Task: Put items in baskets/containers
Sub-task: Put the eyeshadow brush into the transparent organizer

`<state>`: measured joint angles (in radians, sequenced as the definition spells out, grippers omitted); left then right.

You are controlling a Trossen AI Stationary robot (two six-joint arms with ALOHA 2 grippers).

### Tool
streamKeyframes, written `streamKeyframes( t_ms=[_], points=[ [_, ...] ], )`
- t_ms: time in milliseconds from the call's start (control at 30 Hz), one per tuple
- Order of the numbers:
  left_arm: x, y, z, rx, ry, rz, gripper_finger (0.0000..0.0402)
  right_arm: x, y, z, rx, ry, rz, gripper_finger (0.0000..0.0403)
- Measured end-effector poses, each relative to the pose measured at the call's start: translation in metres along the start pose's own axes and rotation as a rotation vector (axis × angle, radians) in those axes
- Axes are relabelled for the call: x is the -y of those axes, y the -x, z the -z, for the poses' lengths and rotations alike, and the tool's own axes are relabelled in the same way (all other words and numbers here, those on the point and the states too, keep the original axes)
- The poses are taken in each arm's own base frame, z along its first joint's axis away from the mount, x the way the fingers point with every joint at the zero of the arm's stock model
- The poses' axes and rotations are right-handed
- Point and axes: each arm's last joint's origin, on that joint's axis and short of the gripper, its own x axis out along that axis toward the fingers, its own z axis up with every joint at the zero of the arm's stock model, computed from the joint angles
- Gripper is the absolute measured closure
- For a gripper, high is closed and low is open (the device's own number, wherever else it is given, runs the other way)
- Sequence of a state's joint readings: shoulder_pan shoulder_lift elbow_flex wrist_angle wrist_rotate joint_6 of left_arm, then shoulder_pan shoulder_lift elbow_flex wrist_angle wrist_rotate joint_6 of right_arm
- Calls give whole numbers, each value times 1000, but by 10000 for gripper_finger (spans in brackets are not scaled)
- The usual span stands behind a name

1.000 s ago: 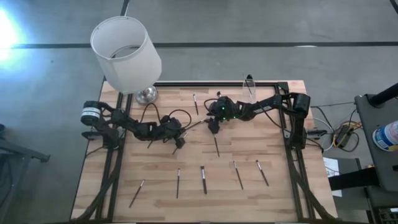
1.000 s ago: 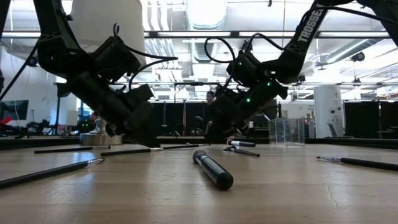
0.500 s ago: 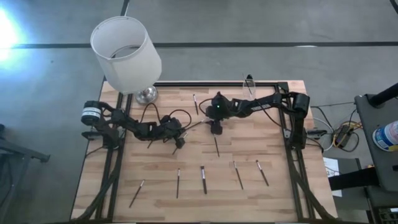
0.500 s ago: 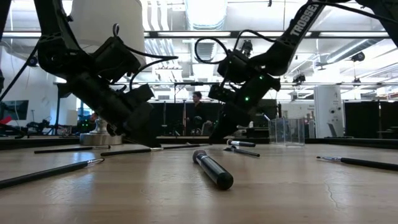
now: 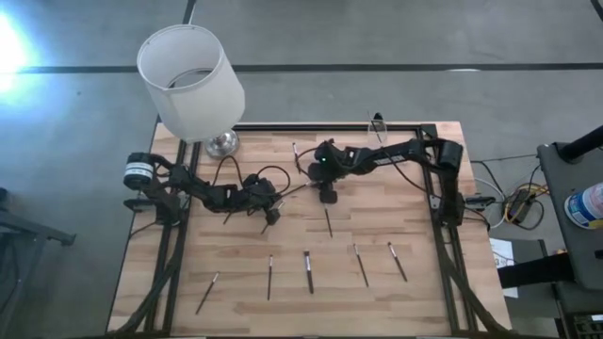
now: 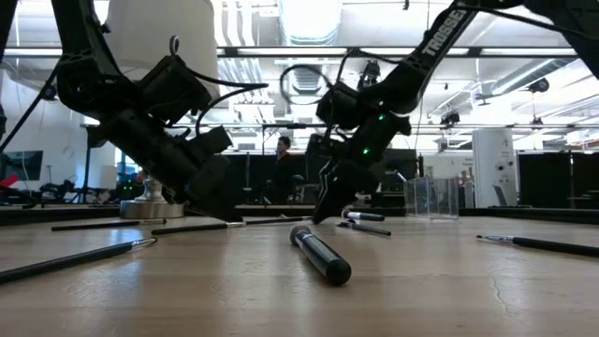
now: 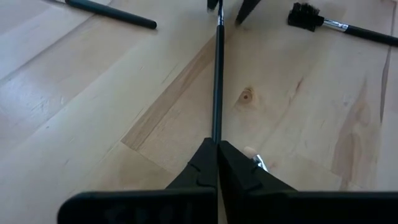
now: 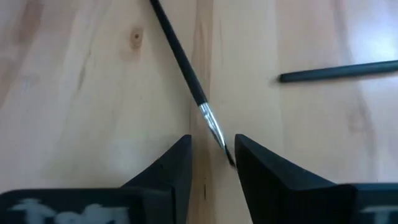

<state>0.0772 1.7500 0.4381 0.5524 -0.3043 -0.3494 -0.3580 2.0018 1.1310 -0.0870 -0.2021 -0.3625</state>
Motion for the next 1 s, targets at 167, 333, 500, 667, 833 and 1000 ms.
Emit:
streamKeyframes(
  t_ms=[167, 333, 500, 667, 833, 1000],
  points=[
    [0, 0, 0, -1, 0, 8, 401, 1, -8, -7, -46, 20, 11, 317],
    [0, 0, 0, -2, 0, 12, 401, 0, -4, -7, -58, 50, 7, 365],
    [0, 0, 0, -4, 0, 16, 401, -3, -1, -8, -63, 86, 0, 386],
    [2, 2, -4, 8, 31, 44, 396, -8, 4, -11, -70, 106, 3, 388],
    [4, 12, -18, 52, 51, 81, 364, -15, 17, -19, -77, 136, 38, 389],
    [7, 26, -29, 9, 66, 178, 337, -22, 27, -28, -63, 163, 89, 390]
  ],
)
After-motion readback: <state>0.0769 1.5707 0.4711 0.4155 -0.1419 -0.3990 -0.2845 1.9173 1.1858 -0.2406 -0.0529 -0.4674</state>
